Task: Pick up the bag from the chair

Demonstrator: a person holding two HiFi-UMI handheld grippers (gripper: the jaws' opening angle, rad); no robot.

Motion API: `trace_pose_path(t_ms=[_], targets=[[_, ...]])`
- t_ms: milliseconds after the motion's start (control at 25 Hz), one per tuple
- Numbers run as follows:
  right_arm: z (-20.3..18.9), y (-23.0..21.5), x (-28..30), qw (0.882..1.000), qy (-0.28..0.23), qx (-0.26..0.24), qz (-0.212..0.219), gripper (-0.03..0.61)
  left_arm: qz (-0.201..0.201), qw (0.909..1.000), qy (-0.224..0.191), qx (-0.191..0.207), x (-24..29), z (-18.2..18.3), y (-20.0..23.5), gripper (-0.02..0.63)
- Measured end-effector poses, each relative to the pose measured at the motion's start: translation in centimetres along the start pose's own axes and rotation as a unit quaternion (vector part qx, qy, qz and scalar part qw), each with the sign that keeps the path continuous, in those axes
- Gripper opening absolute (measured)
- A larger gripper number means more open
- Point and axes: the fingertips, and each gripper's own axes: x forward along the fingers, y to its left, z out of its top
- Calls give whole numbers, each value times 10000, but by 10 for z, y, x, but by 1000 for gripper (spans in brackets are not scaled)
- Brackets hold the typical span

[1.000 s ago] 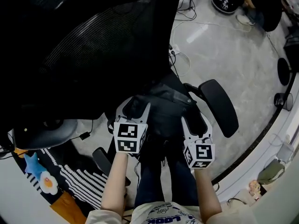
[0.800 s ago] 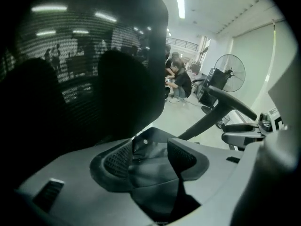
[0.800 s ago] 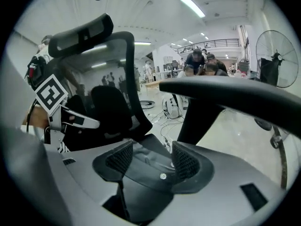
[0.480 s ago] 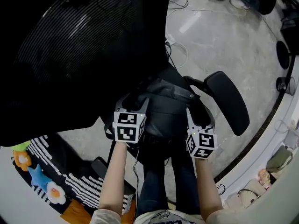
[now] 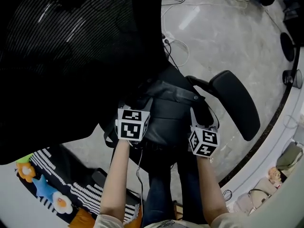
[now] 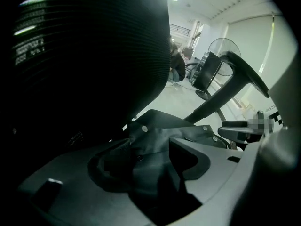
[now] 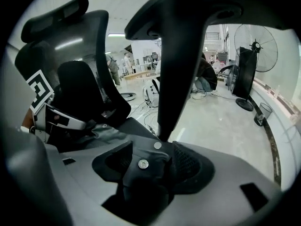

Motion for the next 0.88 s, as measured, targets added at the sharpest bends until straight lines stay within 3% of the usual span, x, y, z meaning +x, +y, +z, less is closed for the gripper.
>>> trace_pose_path(t_ms=[520,880], targets=[[-19,-16,33,9987,239,423,-179,279,77,10000,-23,-49,21,-12,0,267],[-28,-19,41,9969,378,686,-78,287,111,9998,-67,178,25,-17,-5,267]])
